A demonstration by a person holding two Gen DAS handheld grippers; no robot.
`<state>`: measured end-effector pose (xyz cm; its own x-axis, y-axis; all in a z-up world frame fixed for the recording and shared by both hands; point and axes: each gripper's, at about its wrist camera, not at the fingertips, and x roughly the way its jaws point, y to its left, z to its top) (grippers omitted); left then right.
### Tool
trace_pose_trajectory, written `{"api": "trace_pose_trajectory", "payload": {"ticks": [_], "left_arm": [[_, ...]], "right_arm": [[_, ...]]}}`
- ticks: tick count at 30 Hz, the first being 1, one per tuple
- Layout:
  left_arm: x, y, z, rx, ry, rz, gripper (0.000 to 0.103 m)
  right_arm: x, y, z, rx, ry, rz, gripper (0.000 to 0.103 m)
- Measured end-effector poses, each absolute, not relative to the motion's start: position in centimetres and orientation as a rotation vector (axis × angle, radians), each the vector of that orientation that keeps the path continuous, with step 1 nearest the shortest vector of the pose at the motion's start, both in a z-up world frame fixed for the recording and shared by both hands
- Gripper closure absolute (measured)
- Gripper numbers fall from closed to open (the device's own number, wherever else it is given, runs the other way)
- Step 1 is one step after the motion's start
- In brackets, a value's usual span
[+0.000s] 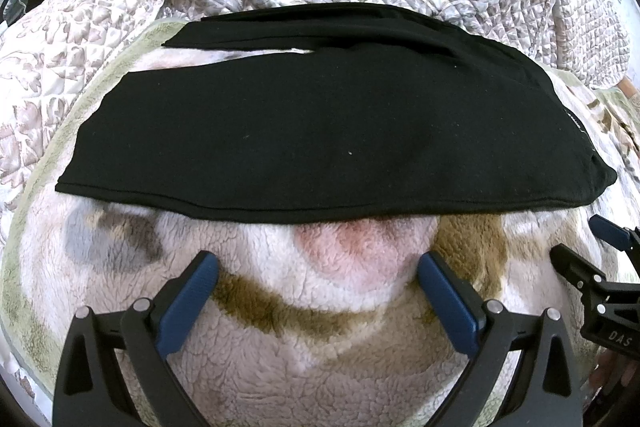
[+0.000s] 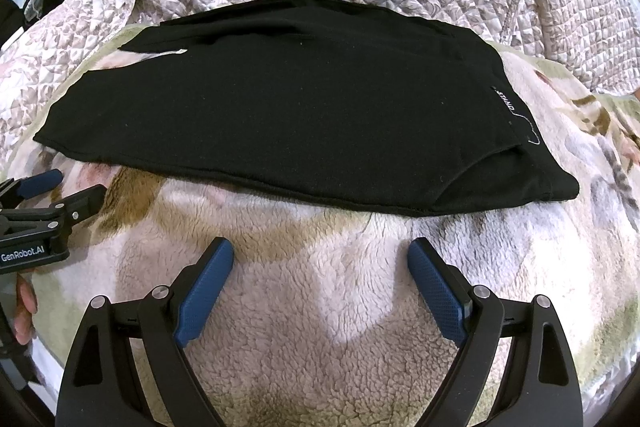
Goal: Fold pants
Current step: 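Grasp the black pants edge with the left tool while the right tool grasps beside it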
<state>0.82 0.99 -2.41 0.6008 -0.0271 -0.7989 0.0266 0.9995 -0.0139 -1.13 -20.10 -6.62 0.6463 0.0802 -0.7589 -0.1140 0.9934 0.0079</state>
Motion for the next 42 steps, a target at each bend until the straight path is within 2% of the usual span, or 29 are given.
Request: {"api": "trace_pose_trajectory", "payload": {"ticks": [11, 13, 15, 18, 30, 34, 37, 38, 39, 40, 42], "left_arm": [[0.4, 1.8, -1.8, -0.038, 0.903, -0.058, 0.003], [0.3, 2.4, -1.4, -0.067, 0.889, -0.068, 0.008], [0.3, 3.3, -1.1, -0.096, 0.875, -0.064, 0.022], [0.6, 5.5, -0.8, -0.161, 0.859, -0.035, 0.031], [3.3, 12.1, -1.7, -0.499, 0.824, -0.018, 0.053], [4.7, 13.0, -1.9, -0.561, 0.810, 0.004, 0.053], [5.5, 13.5, -2.2, -0.613, 0.797, 0.019, 0.053], [5.7, 13.7, -2.1, -0.615, 0.794, 0.027, 0.058], [5.9, 13.6, -2.1, -0.604, 0.794, 0.040, 0.067], [6.0, 13.7, -2.2, -0.589, 0.795, 0.060, 0.072], [6.4, 14.0, -2.4, -0.576, 0.798, 0.097, 0.095]], "right_arm": [[-1.4, -20.8, -5.7, -0.035, 0.882, 0.133, 0.013], [-1.6, -21.4, -5.4, -0.025, 0.877, 0.124, 0.013], [-1.5, -22.2, -5.2, 0.000, 0.879, 0.116, 0.013], [-1.2, -23.7, -4.9, 0.064, 0.869, 0.106, 0.014], [2.0, -31.6, -5.6, 0.486, 0.828, 0.079, 0.016], [3.8, -33.4, -5.7, 0.604, 0.784, 0.065, 0.016], [4.5, -34.6, -5.8, 0.656, 0.748, 0.036, 0.026], [4.5, -34.9, -6.0, 0.674, 0.744, 0.024, 0.035], [4.5, -35.3, -6.1, 0.691, 0.743, 0.004, 0.046], [4.6, -35.6, -6.2, 0.700, 0.742, -0.014, 0.052], [4.6, -36.2, -6.3, 0.707, 0.740, -0.041, 0.074]]}}
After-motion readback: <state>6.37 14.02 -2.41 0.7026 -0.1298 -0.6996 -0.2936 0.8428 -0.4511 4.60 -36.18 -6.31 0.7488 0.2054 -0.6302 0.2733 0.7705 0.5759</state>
